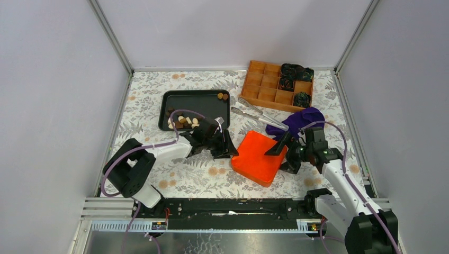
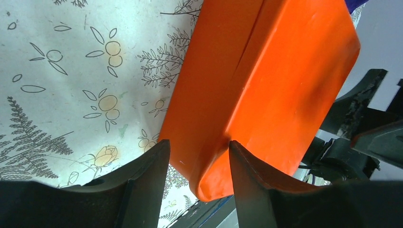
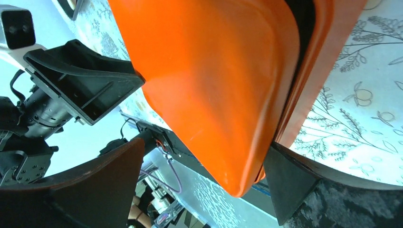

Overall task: Pack the chocolate
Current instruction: Close the box lid on the packing box.

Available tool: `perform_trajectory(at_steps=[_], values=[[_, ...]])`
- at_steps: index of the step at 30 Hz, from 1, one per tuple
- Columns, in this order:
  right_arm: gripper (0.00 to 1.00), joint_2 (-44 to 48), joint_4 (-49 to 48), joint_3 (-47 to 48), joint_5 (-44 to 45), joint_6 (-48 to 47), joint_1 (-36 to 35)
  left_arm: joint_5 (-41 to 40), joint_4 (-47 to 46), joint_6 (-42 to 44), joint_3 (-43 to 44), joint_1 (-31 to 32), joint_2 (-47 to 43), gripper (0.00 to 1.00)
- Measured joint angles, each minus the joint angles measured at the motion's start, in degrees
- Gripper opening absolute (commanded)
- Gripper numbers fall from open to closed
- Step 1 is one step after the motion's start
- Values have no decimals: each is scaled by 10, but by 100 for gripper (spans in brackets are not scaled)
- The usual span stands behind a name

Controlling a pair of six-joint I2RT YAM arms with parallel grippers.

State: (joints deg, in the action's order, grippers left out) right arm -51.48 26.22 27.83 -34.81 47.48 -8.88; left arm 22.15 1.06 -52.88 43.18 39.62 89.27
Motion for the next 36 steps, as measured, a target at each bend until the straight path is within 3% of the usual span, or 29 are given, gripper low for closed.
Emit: perform_trajectory(at_steps=[6,15,26,28,36], values=[[100,2,80,61,60,-23,0,5,-2,3,2,0,8,56],[100,20,155,80,115,-67,1,13,-3,8,20,0,17,56],[99,-18,71,47,112,-85,1,24,-5,11,29,8,38,57],[96,-37,49,42,110,-87,1,25,-5,11,29,10,40,57],[59,-126,-13,30,73,-90,-1,22,-21,5,23,11,39,61]])
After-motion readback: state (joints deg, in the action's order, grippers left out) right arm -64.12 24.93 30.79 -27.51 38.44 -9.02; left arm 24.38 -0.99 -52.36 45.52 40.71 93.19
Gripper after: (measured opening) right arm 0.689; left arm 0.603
